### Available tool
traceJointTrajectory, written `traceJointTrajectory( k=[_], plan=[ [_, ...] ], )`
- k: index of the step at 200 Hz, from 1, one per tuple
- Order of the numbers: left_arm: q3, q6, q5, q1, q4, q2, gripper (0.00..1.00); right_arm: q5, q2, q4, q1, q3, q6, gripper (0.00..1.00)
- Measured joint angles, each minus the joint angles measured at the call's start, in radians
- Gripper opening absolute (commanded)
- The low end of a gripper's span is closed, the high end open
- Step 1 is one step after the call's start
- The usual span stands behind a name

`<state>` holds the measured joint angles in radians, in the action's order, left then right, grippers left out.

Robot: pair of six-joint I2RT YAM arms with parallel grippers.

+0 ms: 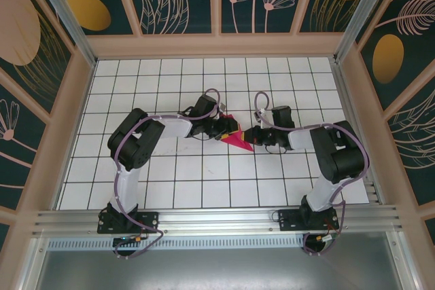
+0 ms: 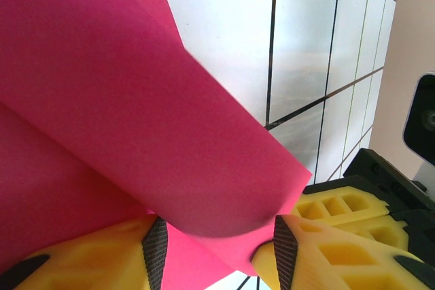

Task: Fold a paper plane with a square sheet of paper (fold left side to right side)
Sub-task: Fourth fold the wing at the center of the table.

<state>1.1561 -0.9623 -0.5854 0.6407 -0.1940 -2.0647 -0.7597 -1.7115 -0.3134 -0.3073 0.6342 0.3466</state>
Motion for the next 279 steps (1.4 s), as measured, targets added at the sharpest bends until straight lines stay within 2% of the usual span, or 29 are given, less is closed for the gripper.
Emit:
traceJointTrajectory(
  k=[279],
  plan=[
    [0.017,0.072,0.052,0.001,0.097,0.02,0.48,-0.02,-0.015,0.099,-0.029,0.052,-0.027,0.02]
  ],
)
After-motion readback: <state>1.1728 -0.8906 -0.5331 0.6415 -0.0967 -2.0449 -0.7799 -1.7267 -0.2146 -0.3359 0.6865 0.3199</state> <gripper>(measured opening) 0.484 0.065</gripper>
